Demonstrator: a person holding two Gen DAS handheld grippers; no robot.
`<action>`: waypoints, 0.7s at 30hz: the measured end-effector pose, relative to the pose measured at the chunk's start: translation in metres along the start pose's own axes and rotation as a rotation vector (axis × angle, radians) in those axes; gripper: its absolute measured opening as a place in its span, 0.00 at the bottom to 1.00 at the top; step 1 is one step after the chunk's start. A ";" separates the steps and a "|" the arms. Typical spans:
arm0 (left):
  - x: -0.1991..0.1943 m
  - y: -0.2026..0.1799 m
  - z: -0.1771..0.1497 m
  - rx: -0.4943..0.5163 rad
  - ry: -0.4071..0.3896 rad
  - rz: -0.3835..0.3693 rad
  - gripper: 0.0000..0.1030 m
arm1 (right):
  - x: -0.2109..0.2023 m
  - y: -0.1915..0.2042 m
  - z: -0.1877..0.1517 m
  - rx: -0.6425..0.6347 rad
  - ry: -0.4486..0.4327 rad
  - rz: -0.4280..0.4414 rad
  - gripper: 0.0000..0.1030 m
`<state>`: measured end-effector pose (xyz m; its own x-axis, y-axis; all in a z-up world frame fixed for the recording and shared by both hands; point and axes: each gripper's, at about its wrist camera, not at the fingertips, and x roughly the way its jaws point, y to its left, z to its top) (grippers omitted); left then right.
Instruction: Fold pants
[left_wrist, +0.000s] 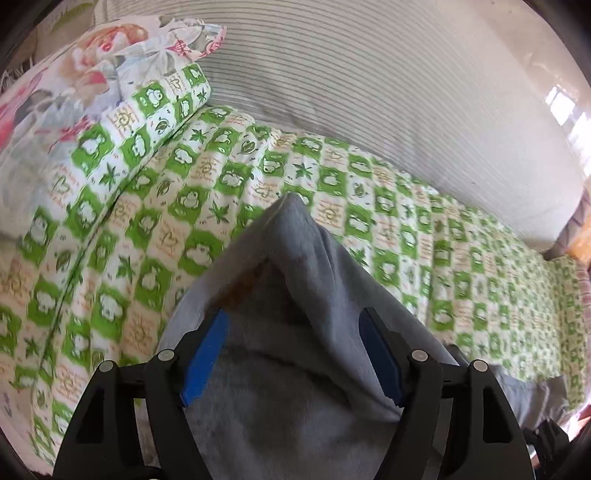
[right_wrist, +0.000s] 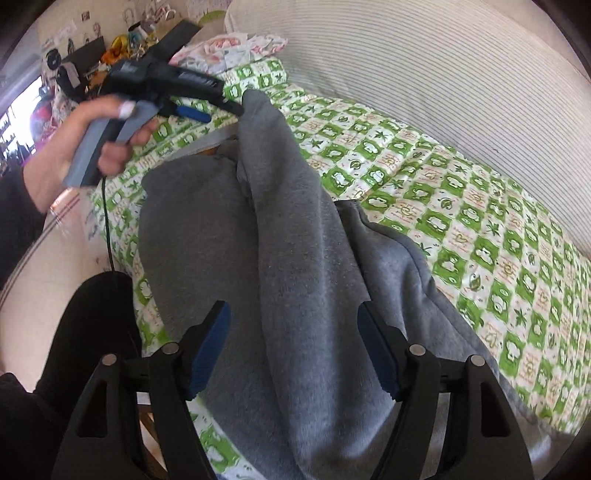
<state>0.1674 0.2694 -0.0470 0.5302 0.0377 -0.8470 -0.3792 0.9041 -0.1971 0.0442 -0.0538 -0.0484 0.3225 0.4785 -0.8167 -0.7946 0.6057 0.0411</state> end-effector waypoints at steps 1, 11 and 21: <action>0.004 0.000 0.004 0.003 0.001 0.010 0.72 | 0.003 0.000 0.001 0.002 0.001 0.001 0.70; 0.028 0.003 0.018 -0.044 0.022 0.030 0.72 | 0.023 0.008 0.014 0.022 0.000 0.064 0.71; 0.027 0.005 0.013 -0.044 0.011 -0.055 0.13 | 0.058 0.013 0.017 0.008 0.047 -0.120 0.43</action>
<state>0.1896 0.2802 -0.0645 0.5430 -0.0159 -0.8396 -0.3828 0.8852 -0.2643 0.0617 -0.0075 -0.0858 0.3904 0.3716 -0.8423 -0.7473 0.6623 -0.0542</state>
